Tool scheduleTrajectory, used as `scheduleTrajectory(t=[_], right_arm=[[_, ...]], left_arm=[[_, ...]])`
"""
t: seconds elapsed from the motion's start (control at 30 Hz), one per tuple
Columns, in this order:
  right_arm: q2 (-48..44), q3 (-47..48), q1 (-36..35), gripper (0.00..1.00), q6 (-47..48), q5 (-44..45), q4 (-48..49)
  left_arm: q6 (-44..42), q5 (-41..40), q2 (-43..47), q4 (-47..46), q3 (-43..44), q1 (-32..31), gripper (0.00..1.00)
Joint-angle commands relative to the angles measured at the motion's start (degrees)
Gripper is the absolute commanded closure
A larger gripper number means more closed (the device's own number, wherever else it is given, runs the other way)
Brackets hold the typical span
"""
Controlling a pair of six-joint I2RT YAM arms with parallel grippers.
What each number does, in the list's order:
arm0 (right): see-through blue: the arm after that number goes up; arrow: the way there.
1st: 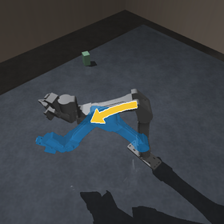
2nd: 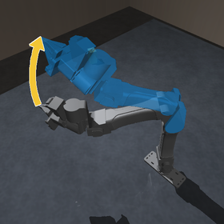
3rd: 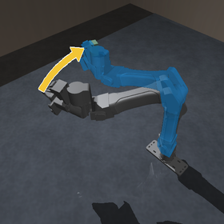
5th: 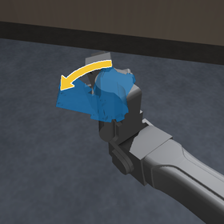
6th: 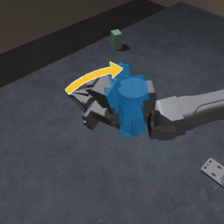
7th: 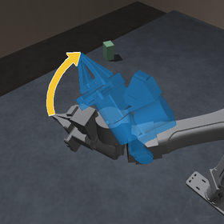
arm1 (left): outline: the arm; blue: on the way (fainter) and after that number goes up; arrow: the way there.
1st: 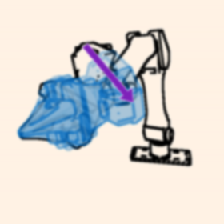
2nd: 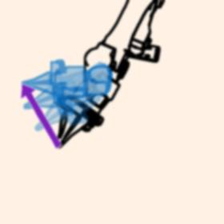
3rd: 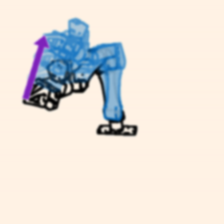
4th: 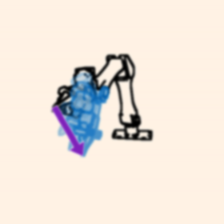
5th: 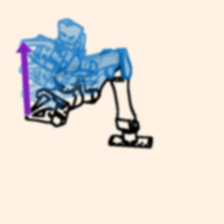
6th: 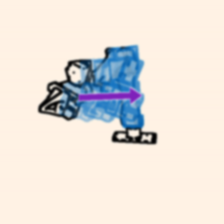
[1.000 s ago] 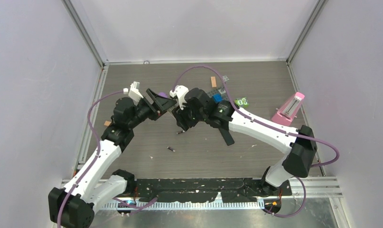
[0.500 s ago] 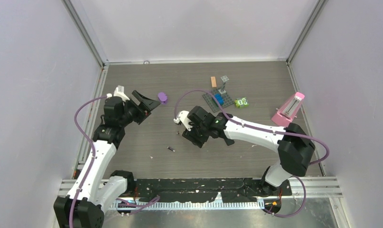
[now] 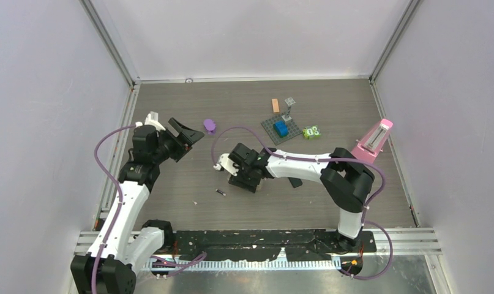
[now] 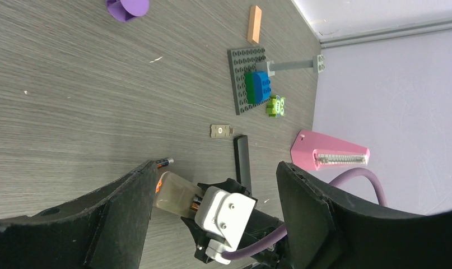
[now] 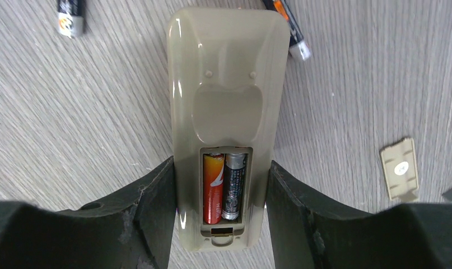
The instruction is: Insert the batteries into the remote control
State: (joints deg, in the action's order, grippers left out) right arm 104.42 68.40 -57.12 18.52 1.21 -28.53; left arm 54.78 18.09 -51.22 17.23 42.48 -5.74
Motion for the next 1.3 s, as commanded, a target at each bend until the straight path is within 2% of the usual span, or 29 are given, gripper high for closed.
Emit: scheduleTrajectory(t=[0.0, 0.37, 0.7, 0.9, 1.1, 1.27], right_arm=[[1.8, 4.8, -0.7, 0.59, 2.4, -2.3, 1.0], [7.6, 8.5, -1.0, 0.52, 4.1, -3.9, -4.7], [8.2, 8.5, -1.1, 0.39, 4.4, -4.0, -6.4], [8.6, 8.5, -1.6, 0.37, 4.7, -3.8, -7.1], [7.5, 8.3, -1.8, 0.33, 4.3, -2.5, -6.9], [2.6, 8.4, -0.5, 0.24, 1.5, -4.7, -5.7]], left_arm=[[-1.8, 1.1, 1.0, -0.2, 0.3, 1.2, 0.22], [-2.0, 2.4, 0.1, -0.8, 0.2, 2.4, 0.22], [-1.6, 2.7, -0.4, -1.2, 0.3, 2.6, 0.22], [-1.7, 3.0, -0.3, -1.4, 0.2, 2.7, 0.22], [-1.5, 3.4, -0.4, -1.5, 0.4, 2.7, 0.22], [-1.7, 3.4, -0.1, -1.5, 0.5, 2.7, 0.22]])
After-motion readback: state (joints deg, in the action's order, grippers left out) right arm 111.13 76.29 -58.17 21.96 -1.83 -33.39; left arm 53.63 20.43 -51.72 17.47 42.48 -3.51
